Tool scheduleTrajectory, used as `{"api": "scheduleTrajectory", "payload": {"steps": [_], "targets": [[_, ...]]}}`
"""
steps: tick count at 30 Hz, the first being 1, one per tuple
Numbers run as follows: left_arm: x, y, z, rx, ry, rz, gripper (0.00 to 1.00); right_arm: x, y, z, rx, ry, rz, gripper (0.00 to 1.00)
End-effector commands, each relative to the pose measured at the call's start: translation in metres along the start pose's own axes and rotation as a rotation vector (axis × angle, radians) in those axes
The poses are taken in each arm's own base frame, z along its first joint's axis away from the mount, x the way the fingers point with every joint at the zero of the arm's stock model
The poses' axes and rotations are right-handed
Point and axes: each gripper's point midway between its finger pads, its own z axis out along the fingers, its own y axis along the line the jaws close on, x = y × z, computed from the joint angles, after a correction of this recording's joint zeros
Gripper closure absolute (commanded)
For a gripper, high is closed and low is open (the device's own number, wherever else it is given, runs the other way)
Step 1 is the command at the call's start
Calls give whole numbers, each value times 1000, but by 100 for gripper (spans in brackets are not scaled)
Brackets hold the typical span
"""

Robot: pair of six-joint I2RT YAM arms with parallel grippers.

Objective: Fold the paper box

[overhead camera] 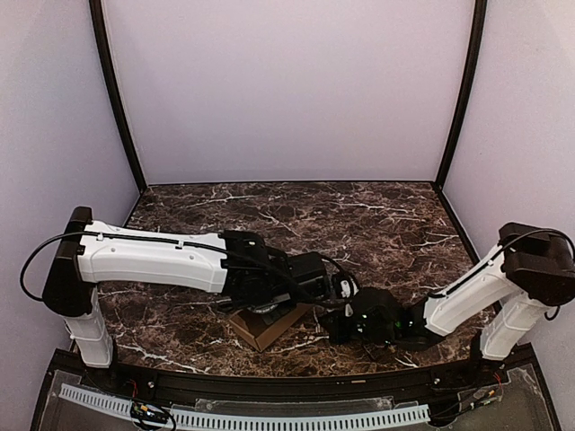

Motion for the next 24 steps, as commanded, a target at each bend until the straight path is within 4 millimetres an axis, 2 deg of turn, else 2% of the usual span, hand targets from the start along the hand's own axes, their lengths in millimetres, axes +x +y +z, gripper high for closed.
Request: {"api": "scheduleTrajectory", "payload": {"steps": [1,8,10,13,18,22,24], "targets": [[10,-9,1,27,53,7,99,-24,13,-25,-81,-83,-2,100],[9,-11,0,29,52,4,99,-81,17,-42,-125,-212,-2,100],[9,-11,0,26,54,5,99,-99,16,-40,-123,-237,-13,100],[10,-10,-1,19,58,8,99,-114,22,-32,-157,-232,-30,100],[9,-7,-2,10,53,5,99,-126,30,-16,-194,-218,-36,100],[8,-7,-3,8,51,3,99,-124,29,-3,-199,-196,-20,100],[7,-7,-3,7,50,1,99,-117,33,0,-227,-168,-10,100]]}}
